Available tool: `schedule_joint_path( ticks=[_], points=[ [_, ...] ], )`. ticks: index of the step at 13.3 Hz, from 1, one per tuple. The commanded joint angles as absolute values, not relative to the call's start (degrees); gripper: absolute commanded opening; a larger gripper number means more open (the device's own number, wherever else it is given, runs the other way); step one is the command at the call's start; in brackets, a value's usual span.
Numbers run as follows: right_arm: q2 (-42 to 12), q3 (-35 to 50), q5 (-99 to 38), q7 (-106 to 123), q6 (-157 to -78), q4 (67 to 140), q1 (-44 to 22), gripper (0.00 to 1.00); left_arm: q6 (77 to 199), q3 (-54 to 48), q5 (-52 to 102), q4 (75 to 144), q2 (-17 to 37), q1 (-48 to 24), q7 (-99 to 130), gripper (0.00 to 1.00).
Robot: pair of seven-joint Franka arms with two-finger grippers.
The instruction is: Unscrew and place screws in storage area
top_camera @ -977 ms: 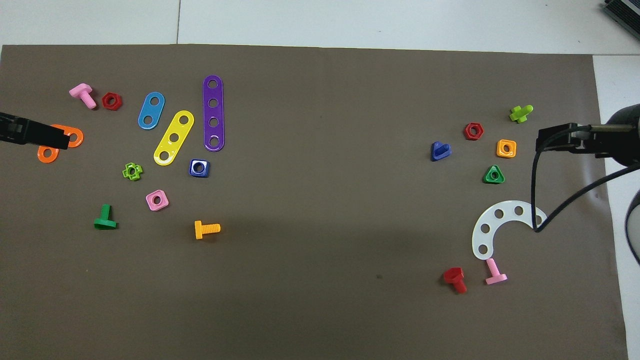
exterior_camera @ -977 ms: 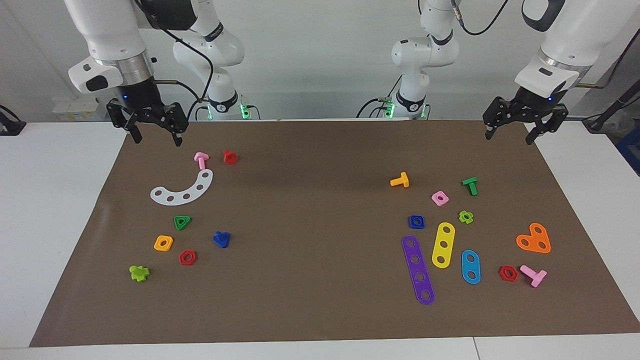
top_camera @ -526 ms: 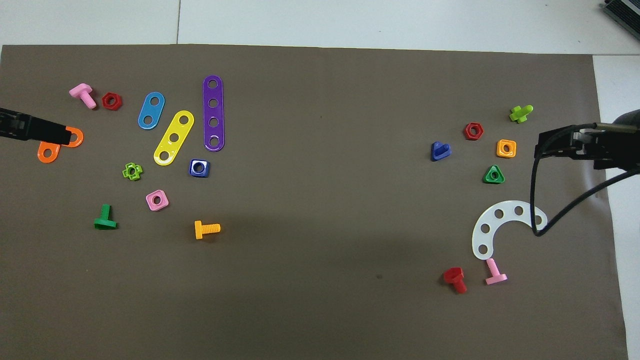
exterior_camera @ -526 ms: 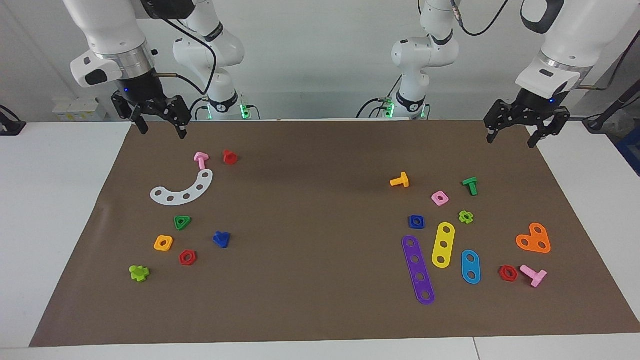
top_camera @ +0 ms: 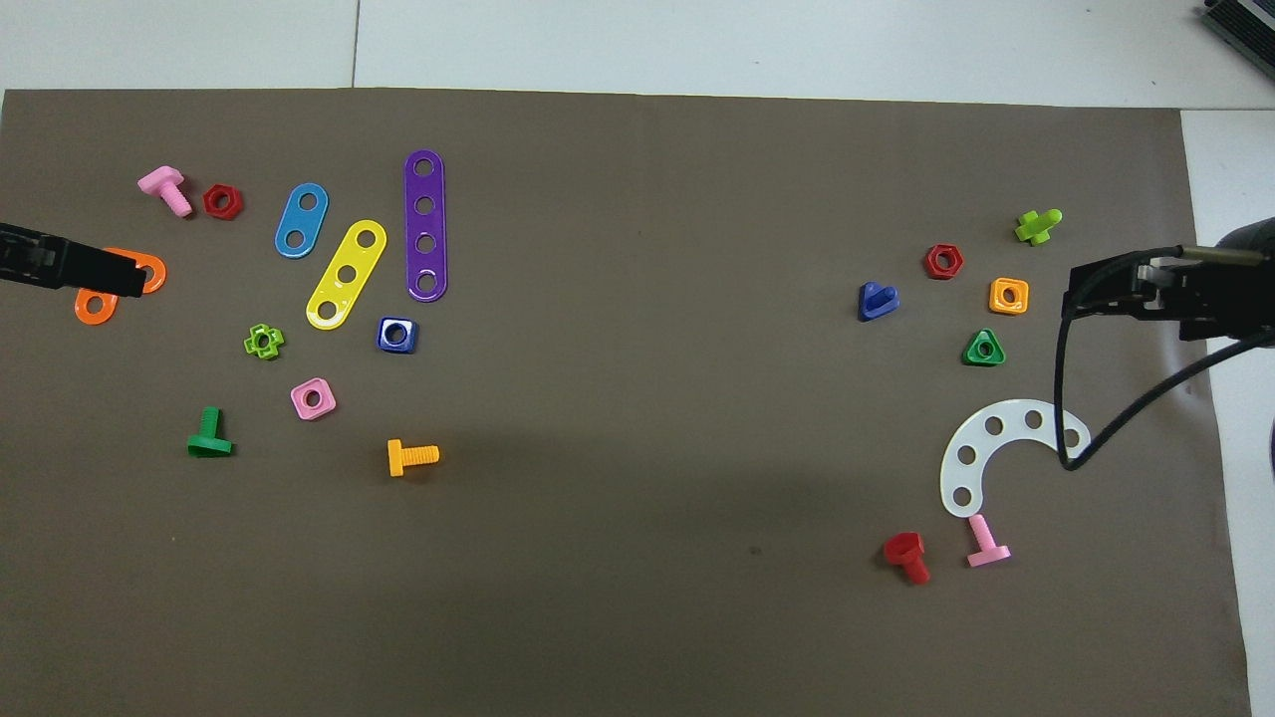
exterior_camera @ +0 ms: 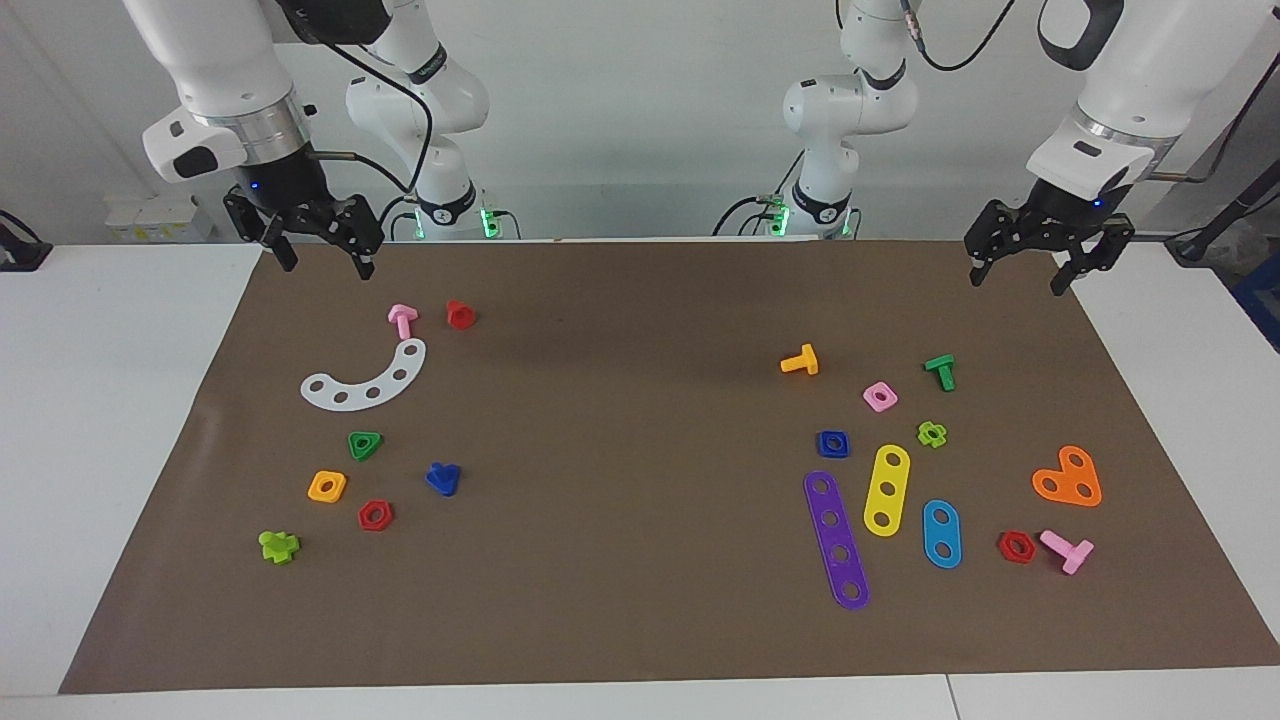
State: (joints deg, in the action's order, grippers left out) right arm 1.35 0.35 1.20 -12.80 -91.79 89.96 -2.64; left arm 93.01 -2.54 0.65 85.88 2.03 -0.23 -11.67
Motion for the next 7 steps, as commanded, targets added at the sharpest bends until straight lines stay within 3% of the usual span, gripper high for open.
schedule_joint_path(
  ticks=[1,7],
  points=[
    [-0.1,0.9,1.8,-8.9,-89.5,88.2,-1.8,1.00,94.0,-2.5,0.8,88.0,0.4,0.2,-11.7,1.00],
    [1.1,1.0,1.1,-6.0,-89.5,90.9,-2.0,1.00,94.0,-2.5,0.8,88.0,0.4,0.2,-11.7,1.00]
  ],
)
